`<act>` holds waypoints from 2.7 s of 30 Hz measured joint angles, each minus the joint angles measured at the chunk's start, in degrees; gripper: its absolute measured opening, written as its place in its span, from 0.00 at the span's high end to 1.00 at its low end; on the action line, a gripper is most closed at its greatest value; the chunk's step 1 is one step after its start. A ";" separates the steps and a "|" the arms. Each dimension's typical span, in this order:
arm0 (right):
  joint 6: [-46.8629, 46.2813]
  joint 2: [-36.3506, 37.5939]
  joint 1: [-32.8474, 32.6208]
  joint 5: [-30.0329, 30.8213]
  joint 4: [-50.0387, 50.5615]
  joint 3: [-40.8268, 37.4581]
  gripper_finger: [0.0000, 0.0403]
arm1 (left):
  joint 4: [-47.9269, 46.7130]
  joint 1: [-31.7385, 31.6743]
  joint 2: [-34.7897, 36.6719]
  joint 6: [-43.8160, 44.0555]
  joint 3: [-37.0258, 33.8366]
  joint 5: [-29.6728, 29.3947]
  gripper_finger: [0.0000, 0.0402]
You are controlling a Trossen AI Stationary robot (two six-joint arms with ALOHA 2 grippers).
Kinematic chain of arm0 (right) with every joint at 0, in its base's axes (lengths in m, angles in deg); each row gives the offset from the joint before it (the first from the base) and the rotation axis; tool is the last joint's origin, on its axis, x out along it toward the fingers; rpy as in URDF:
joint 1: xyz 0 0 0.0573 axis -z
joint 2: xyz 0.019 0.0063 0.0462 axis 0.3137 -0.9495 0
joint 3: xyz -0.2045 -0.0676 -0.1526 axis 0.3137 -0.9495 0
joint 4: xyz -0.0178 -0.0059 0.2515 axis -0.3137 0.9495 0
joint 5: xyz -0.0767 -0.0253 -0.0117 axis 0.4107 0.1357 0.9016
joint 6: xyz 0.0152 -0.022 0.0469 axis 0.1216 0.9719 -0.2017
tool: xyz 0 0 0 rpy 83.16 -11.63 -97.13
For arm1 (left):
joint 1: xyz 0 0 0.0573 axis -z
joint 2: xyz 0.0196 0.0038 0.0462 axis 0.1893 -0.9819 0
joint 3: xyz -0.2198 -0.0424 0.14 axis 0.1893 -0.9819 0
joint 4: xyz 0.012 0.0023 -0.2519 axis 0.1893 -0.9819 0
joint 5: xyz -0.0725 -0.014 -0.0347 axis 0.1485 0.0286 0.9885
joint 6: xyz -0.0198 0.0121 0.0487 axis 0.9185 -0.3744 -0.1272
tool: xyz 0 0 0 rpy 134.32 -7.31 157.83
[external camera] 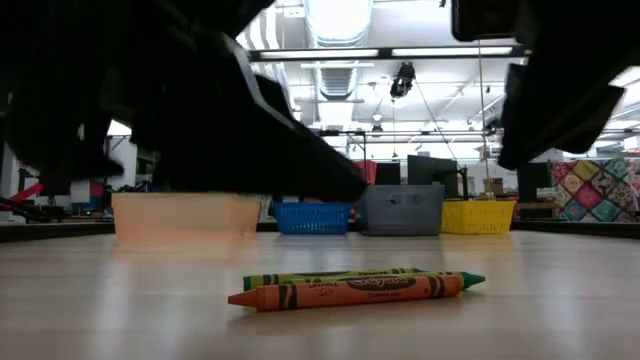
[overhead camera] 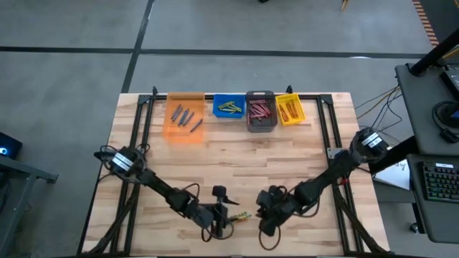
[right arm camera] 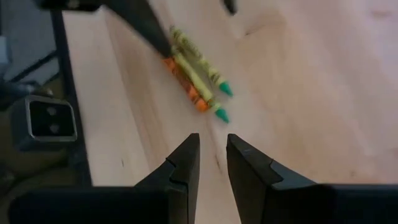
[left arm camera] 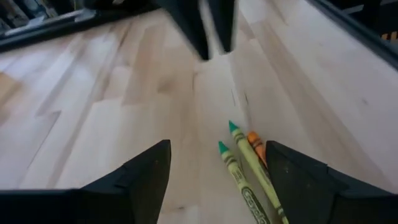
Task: Sort crayons
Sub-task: Put the green crayon into the blue bin
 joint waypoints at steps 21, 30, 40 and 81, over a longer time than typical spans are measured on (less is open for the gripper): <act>4.76 -10.14 -1.89 2.21 -0.15 7.99 0.82 | -4.27 0.37 -1.33 8.11 -1.97 0.21 0.41; 4.80 -10.05 -1.87 3.10 -0.12 8.96 0.82 | -5.87 0.37 -1.39 9.36 -2.94 -3.36 0.41; 4.62 -10.05 -1.89 3.16 -0.20 8.96 0.82 | -10.64 0.52 1.32 10.08 -2.94 -3.91 0.41; 15.72 -10.12 -6.63 3.06 -15.14 1.97 0.87 | -4.24 3.80 -5.72 17.88 -2.70 -6.98 0.51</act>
